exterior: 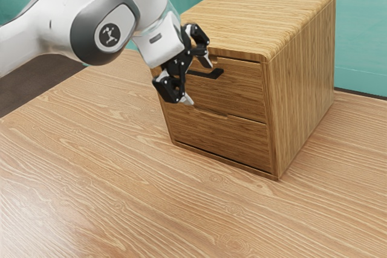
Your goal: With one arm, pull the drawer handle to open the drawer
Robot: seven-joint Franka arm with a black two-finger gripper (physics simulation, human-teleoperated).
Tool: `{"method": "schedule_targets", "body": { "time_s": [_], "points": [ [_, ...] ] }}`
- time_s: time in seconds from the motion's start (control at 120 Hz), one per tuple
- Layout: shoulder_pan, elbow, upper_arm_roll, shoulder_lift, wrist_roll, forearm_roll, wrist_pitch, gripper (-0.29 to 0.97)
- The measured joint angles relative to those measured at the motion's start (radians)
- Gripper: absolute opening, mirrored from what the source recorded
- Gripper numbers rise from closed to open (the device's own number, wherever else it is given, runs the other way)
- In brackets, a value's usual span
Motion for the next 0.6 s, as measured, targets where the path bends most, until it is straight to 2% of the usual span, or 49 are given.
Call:
{"method": "schedule_targets", "body": {
  "time_s": [0.217, 0.375, 0.508, 0.6],
  "points": [
    [-0.033, 0.001, 0.044, 0.002, 0.051, -0.027, 0.000, 0.68],
    [-0.030, 0.001, 0.065, -0.066, 0.074, -0.035, -0.023, 0.68],
    [0.063, -0.001, 0.086, -0.071, 0.081, -0.047, -0.037, 0.68],
    [0.095, -0.004, 0.069, -0.068, 0.084, -0.050, -0.040, 0.68]
  ]
}}
